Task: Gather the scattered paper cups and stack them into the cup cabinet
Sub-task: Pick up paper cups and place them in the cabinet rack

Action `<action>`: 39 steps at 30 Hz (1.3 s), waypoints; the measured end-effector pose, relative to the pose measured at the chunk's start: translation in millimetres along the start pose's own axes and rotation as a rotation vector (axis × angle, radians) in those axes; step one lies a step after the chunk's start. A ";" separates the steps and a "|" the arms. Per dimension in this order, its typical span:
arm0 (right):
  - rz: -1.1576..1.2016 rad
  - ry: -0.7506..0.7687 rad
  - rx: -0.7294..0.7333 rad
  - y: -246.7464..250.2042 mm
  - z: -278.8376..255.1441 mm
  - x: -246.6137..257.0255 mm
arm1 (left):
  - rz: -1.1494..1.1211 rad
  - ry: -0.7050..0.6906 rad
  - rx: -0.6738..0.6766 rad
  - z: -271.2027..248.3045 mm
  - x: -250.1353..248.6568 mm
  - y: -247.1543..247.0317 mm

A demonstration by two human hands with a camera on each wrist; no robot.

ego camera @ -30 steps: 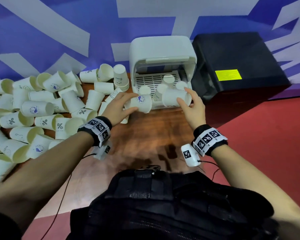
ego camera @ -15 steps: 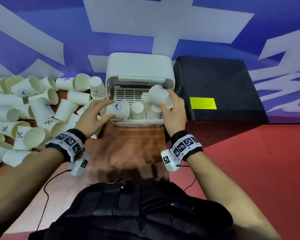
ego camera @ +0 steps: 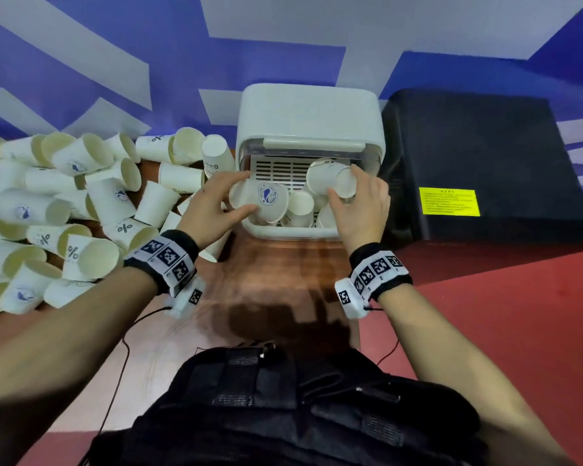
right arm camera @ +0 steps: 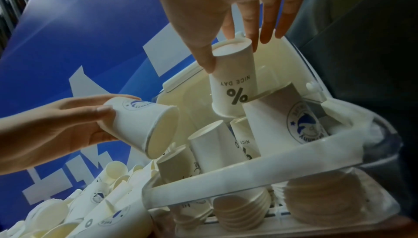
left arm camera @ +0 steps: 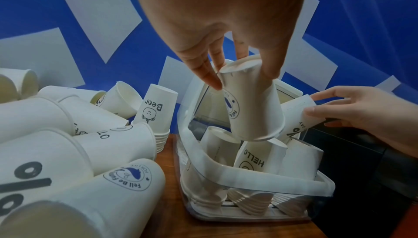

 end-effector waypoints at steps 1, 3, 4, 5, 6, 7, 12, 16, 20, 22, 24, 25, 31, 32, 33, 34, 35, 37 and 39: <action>-0.017 0.011 -0.010 -3.9 0.7 -0.5 | 0.008 -0.003 0.000 -0.1 2.3 0.8; -0.060 0.044 -0.036 -12.2 2.9 -2.5 | 0.002 -0.002 0.011 -0.1 8.7 1.7; -0.084 0.061 -0.044 -16.4 4.6 -4.0 | -0.004 0.001 0.016 -0.1 11.6 2.5; -0.111 0.074 -0.043 -20.2 6.7 -5.2 | -0.009 0.002 0.016 -0.2 13.8 3.2; -0.143 0.081 -0.031 -23.7 9.4 -6.5 | -0.015 0.004 0.011 -0.4 16.2 3.6; -0.180 0.081 -0.013 -26.7 12.2 -7.6 | -0.025 0.007 0.006 -1.0 17.4 4.1; -0.322 0.076 0.097 -38.4 26.5 -9.6 | -0.066 0.023 -0.018 -1.5 21.7 7.7; -0.415 0.060 0.233 -42.9 36.3 -9.4 | -0.069 0.017 -0.073 0.4 27.3 15.4; -0.474 -0.025 0.358 -48.3 36.6 -16.4 | -0.053 0.030 -0.091 -0.3 33.3 17.4; -0.498 -0.034 0.394 -48.3 35.5 -18.2 | -0.050 0.040 -0.093 -1.7 33.6 16.8; -0.464 -0.030 0.436 -43.8 35.4 -17.0 | -0.049 0.036 -0.090 -4.0 30.5 15.4; -0.418 -0.028 0.454 -40.3 35.3 -16.2 | -0.054 0.034 -0.087 -4.9 28.3 14.5; -0.162 0.002 0.365 -12.2 15.5 -12.8 | -0.074 -0.018 -0.050 -5.1 7.6 8.6; -0.103 0.010 0.361 -9.0 10.0 -15.8 | -0.081 -0.032 -0.040 -4.7 3.6 6.6; -0.047 0.025 0.360 -5.8 4.3 -19.1 | -0.087 -0.044 -0.027 -4.3 -0.4 4.3; -0.002 0.045 0.356 -2.4 -1.1 -22.9 | -0.084 -0.057 -0.013 -3.6 -4.2 1.7; 0.024 0.065 0.349 2.2 -7.0 -25.4 | -0.077 -0.072 0.003 -2.6 -7.4 -1.2; 0.062 0.078 0.326 12.7 -18.8 -27.3 | -0.064 -0.095 0.034 -1.0 -13.4 -7.0; 0.125 0.065 0.298 25.4 -29.7 -24.8 | -0.048 -0.114 0.051 1.3 -20.8 -13.2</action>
Point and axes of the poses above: each hand's wrist, its own z-axis towards the middle knuckle, its own y-axis out of the back of the hand, x = y × z, the point moved 1 cm from there along z, towards the middle knuckle, and after that the axes turned 9 degrees about x, right-handed, at the moved point
